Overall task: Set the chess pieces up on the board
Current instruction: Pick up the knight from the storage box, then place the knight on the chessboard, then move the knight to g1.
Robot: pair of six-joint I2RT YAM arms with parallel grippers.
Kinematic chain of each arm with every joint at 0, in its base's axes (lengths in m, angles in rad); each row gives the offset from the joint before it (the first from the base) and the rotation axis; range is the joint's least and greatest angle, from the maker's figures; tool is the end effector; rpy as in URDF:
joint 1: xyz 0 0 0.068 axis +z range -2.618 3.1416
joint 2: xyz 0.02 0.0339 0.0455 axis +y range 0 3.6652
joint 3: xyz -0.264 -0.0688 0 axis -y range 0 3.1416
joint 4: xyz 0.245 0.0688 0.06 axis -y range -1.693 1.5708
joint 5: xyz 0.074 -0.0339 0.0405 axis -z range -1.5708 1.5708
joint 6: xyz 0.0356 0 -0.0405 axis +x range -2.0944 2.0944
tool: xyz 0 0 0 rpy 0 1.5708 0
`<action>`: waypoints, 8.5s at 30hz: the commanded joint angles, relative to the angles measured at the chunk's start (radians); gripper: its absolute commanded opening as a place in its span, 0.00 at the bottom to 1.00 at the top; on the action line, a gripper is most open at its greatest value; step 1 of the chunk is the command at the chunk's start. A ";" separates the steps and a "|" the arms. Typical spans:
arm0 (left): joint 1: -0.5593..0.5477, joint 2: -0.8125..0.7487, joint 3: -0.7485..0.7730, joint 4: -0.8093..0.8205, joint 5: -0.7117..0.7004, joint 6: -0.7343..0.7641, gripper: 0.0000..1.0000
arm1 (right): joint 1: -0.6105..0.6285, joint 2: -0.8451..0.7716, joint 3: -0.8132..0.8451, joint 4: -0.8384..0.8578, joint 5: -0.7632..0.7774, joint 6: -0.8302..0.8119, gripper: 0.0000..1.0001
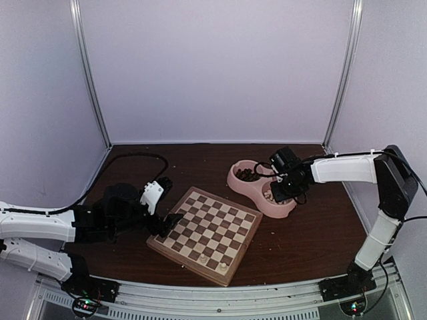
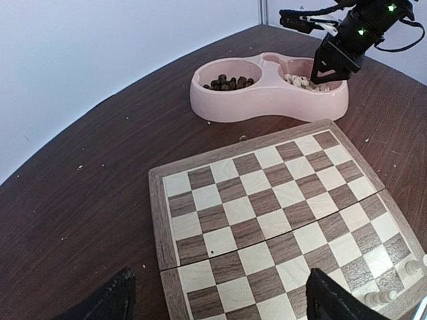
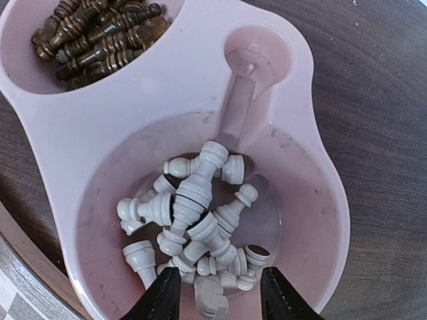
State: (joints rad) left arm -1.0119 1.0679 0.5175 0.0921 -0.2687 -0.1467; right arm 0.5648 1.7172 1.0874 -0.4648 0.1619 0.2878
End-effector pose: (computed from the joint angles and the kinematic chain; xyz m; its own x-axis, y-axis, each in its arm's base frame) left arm 0.1300 -0.1901 0.2199 -0.3331 0.2668 -0.9043 0.6495 0.7603 -0.0149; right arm 0.2919 0.1781 0.1819 -0.8521 -0.2083 -0.4802 -0.2336 0.9723 -0.0073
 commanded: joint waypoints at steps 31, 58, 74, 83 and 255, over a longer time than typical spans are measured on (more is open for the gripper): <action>-0.004 -0.014 0.020 0.008 -0.009 0.014 0.88 | -0.002 -0.168 -0.094 0.104 0.005 0.018 0.14; -0.004 -0.010 0.009 0.038 0.068 0.025 0.88 | 0.199 -0.242 -0.176 0.402 -0.528 -0.163 0.17; -0.004 0.013 0.015 0.052 0.159 0.041 0.88 | 0.388 0.007 -0.002 0.251 -0.460 -0.274 0.17; -0.004 0.013 0.017 0.047 0.157 0.041 0.88 | 0.432 0.055 0.041 0.204 -0.403 -0.322 0.21; -0.003 -0.036 0.024 0.004 0.123 0.044 0.89 | 0.673 0.006 0.005 0.143 -0.468 -0.381 0.07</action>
State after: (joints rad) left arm -1.0119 1.0325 0.5182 0.0761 -0.1375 -0.1131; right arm 1.2278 1.7039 1.0615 -0.3107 -0.3283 -0.0830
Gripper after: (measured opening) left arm 0.890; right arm 0.076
